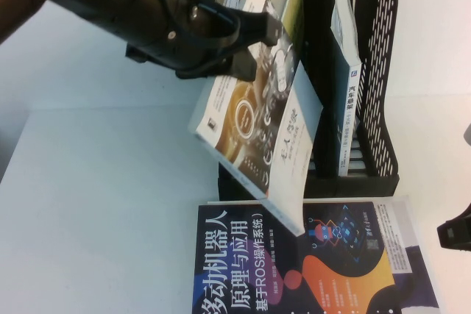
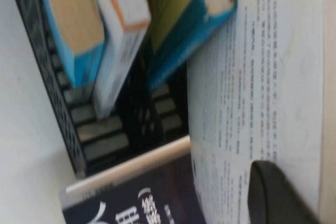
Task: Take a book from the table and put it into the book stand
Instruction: Place the book on the book shelf
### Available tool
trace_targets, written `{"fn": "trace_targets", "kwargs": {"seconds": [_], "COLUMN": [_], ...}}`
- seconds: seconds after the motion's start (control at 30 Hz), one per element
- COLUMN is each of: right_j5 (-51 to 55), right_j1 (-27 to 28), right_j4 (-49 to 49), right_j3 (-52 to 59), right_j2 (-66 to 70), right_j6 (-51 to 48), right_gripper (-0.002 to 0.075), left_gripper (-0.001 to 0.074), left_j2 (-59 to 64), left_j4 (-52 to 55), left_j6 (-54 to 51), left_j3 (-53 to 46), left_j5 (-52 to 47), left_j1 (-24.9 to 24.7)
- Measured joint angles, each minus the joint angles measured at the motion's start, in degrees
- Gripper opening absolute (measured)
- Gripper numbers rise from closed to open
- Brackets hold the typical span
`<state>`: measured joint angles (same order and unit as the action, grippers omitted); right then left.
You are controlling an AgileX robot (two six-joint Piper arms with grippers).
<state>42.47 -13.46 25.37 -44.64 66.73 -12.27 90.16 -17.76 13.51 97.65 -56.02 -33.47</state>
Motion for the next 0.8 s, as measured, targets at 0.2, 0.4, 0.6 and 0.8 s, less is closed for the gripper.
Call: {"fn": "trace_targets", "kwargs": {"seconds": [0.2,0.4,0.6,0.8], "right_j5": [0.0,0.0,0.0,0.0], "right_j1": [0.0,0.0,0.0,0.0], "right_j4": [-0.2,-0.2,-0.2,-0.2], "right_j3": [0.0,0.0,0.0,0.0], "right_j2": [0.0,0.0,0.0,0.0], "right_j6": [0.0,0.0,0.0,0.0], "right_gripper": [-0.0003,-0.0003,-0.0003,-0.0003], "left_gripper": [0.0099,0.0099,0.0099,0.0099], "left_j2": [4.9,10.4,15.4,20.2], "left_j4": [0.5,3.5,6.4,7.6], "left_j6": [-0.2,0.0,0.2,0.2], "left_j3": [5.5,11.6,18.9,26.3], "left_j5": [-0.4,-1.3,-2.9,-3.9], "left_j1": [0.0,-0.1,-0.2,-0.2]}}
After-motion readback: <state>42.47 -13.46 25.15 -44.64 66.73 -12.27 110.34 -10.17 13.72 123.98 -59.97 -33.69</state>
